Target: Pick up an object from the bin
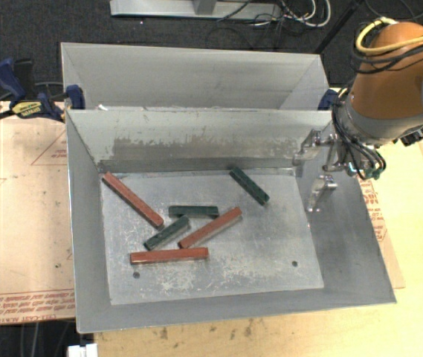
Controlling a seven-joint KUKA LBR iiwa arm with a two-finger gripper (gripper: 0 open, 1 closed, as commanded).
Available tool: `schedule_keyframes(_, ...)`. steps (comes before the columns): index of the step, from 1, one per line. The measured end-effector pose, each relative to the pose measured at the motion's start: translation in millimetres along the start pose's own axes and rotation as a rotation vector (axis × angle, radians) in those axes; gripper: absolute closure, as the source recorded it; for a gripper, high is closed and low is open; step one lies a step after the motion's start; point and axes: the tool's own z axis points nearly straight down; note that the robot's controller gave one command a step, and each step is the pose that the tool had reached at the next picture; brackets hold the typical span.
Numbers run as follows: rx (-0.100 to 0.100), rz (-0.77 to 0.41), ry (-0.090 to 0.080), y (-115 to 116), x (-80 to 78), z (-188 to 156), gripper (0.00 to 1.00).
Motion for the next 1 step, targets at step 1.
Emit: schedule_keyframes(1,0.001,-0.002,-0.008,0.4,-1.5,-4.9,0.00)
